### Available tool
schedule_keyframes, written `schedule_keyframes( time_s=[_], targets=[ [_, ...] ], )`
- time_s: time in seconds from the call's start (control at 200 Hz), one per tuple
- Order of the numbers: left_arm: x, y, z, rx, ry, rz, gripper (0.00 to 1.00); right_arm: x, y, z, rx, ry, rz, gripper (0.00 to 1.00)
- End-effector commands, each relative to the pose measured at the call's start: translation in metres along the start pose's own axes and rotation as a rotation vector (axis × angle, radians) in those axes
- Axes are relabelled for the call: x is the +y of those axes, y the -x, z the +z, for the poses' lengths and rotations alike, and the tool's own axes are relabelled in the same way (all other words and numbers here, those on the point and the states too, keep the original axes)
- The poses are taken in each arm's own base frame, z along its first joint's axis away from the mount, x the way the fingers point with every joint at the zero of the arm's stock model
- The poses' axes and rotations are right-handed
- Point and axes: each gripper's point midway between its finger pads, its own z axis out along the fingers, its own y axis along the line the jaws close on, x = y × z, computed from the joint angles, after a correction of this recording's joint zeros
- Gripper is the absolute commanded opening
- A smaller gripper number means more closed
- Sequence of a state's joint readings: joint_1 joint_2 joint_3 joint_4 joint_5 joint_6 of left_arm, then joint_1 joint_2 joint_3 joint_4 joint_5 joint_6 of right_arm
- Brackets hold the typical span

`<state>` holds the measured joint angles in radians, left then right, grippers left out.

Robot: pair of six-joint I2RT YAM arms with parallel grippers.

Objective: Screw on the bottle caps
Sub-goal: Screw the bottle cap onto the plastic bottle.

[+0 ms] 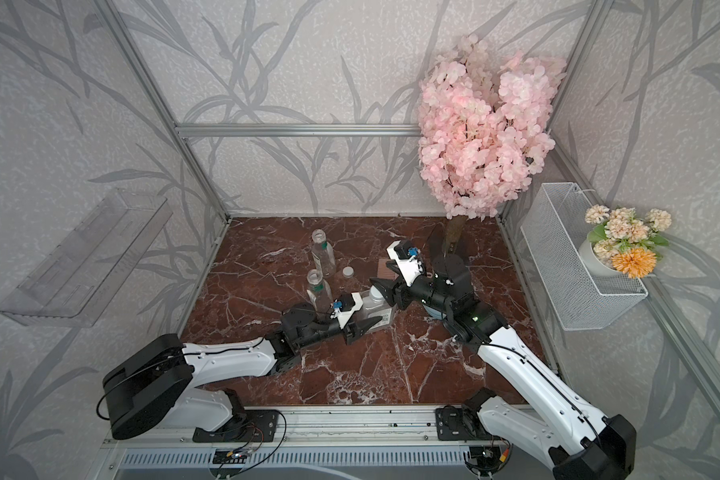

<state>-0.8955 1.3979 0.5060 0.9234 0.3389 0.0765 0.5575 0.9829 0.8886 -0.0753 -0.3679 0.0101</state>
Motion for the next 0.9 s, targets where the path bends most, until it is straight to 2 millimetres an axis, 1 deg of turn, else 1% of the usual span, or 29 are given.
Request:
schedule_keyframes(
  time_s=[0.0, 0.11, 0.215, 0.505, 0.66, 0.76, 0.845, 0.895],
  targets=[
    [0.001, 0.040, -0.004, -0.138, 0.002, 0.033, 0.23, -0.002, -0.009, 0.001, 0.006, 0.008, 0.029, 0.65],
    [0.001, 0.039, -0.004, -0.133, 0.001, 0.032, 0.23, 0.000, -0.011, 0.002, 0.007, 0.025, 0.045, 0.64],
    [0.002, 0.038, -0.003, -0.127, 0.008, 0.035, 0.23, 0.002, -0.007, 0.001, 0.006, 0.038, 0.045, 0.64],
    [0.005, 0.028, 0.000, -0.094, 0.022, 0.033, 0.23, 0.009, 0.013, -0.005, 0.019, 0.063, 0.029, 0.64],
    [0.007, 0.025, 0.000, -0.083, 0.031, 0.028, 0.23, 0.013, 0.036, -0.018, -0.010, 0.080, 0.022, 0.65],
    [0.009, 0.025, -0.003, -0.084, 0.043, 0.024, 0.23, 0.015, 0.051, -0.030, -0.036, 0.127, 0.033, 0.65],
    [0.010, 0.028, -0.006, -0.090, 0.044, 0.017, 0.23, 0.018, 0.056, -0.040, -0.042, 0.188, 0.028, 0.64],
    [0.010, 0.031, -0.009, -0.091, 0.041, 0.015, 0.23, 0.026, 0.055, -0.047, -0.038, 0.264, 0.011, 0.64]
  ],
)
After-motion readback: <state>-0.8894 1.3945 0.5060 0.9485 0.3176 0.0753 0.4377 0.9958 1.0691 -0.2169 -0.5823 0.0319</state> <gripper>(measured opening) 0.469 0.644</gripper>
